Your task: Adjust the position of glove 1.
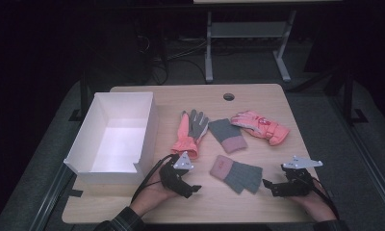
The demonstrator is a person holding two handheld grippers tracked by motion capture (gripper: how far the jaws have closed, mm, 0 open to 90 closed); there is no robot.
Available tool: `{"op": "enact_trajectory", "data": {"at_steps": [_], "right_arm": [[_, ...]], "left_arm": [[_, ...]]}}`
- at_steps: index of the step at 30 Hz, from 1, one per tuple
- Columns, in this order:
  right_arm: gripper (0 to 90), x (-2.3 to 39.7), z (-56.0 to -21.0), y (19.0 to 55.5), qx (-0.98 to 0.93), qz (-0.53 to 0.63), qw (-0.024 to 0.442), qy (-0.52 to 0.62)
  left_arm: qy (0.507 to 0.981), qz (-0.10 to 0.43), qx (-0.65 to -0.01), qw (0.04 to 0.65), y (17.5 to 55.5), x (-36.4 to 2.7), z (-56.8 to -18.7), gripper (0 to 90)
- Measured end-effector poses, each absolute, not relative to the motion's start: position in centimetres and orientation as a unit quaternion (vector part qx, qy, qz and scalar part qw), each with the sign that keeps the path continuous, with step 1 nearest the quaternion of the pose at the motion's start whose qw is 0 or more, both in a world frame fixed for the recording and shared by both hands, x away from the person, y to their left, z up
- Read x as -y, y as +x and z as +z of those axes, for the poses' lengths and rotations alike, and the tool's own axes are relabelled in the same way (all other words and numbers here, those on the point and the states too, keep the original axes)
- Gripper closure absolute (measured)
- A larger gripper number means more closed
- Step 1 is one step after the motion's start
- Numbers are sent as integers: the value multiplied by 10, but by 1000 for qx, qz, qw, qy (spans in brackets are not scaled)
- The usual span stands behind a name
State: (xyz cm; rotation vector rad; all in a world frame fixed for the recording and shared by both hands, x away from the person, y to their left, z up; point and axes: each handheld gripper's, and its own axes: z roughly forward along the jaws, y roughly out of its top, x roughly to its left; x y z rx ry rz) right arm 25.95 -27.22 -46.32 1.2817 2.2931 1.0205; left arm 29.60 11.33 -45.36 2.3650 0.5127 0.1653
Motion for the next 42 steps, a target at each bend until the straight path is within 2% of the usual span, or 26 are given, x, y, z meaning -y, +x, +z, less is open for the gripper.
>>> {"op": "enact_trajectory", "data": {"at_steps": [17,21,23,26,32,42], "right_arm": [[75,268,-452,260,-807,364,154,439],[75,267,-453,260,-809,362,151,438],[75,267,-452,261,-808,363,150,438],[75,267,-453,261,-809,363,150,438],[74,267,-453,260,-809,362,151,438],[74,266,-454,260,-811,363,151,434]], "left_arm": [[909,44,-206,360,298,-119,-439,141],[906,35,-207,368,303,-119,-435,292],[904,24,-212,372,307,-116,-434,447],[903,13,-208,376,310,-112,-432,615],[907,9,-172,383,318,-96,-426,892],[913,21,-147,380,340,-61,-430,898]]}}
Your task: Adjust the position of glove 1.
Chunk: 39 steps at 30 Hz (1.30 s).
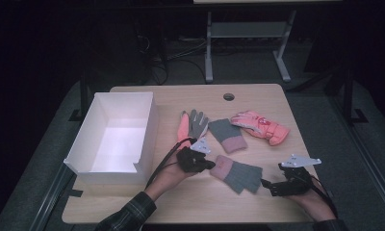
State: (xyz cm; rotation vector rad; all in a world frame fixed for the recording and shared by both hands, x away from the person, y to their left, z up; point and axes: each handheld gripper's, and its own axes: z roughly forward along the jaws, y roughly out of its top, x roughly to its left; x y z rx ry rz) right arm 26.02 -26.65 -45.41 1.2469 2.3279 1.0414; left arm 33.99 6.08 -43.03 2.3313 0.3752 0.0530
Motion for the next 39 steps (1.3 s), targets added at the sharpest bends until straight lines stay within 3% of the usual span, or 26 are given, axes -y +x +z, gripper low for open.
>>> {"op": "enact_trajectory", "data": {"at_steps": [19,39], "right_arm": [[74,270,-456,260,-810,361,150,438],[74,272,-456,259,-810,361,152,438]], "left_arm": [[923,13,-159,351,377,-13,-449,897],[933,-3,-175,316,348,-50,-444,898]]}}
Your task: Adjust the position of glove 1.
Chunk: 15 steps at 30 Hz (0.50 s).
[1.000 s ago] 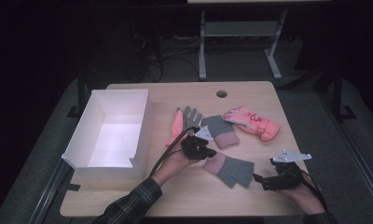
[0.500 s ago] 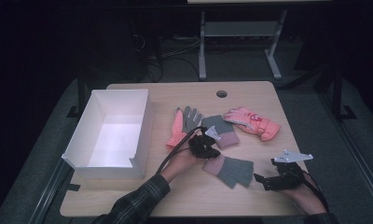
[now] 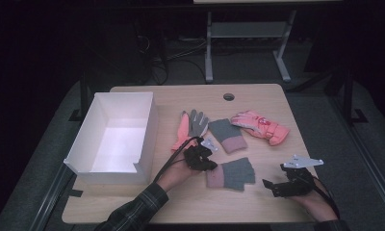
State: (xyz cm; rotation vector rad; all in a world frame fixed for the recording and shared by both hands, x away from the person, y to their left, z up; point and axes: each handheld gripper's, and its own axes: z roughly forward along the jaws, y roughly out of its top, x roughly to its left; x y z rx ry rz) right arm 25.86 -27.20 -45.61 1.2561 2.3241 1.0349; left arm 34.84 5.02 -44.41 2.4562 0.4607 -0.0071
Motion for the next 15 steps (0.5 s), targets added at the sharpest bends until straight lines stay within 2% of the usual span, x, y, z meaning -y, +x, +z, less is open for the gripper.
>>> {"op": "enact_trajectory", "data": {"at_steps": [10,15], "right_arm": [[74,272,-456,258,-810,359,151,439],[74,271,-456,258,-811,358,151,437]], "left_arm": [[931,-10,-187,312,331,-74,-442,898],[930,22,-195,311,336,-85,-435,898]]}}
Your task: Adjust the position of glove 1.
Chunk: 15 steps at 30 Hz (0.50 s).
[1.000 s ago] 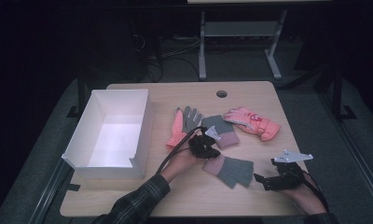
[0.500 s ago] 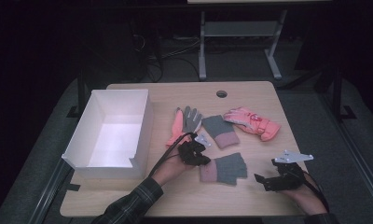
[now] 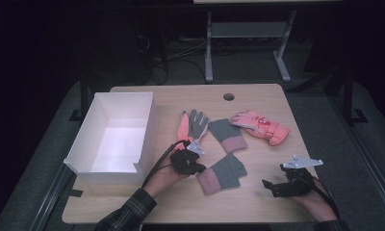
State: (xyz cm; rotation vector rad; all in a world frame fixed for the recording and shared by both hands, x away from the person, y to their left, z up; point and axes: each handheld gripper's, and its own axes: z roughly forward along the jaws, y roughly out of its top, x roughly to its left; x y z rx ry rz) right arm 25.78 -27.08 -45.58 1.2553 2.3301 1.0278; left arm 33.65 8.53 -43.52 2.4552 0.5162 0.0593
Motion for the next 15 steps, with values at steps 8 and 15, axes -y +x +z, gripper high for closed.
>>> {"op": "enact_trajectory", "data": {"at_steps": [8,15], "right_arm": [[74,271,-456,258,-810,360,149,438],[75,273,-456,258,-809,360,150,439]], "left_arm": [[934,8,-203,295,336,-85,-446,898],[937,-15,-188,296,321,-80,-448,898]]}}
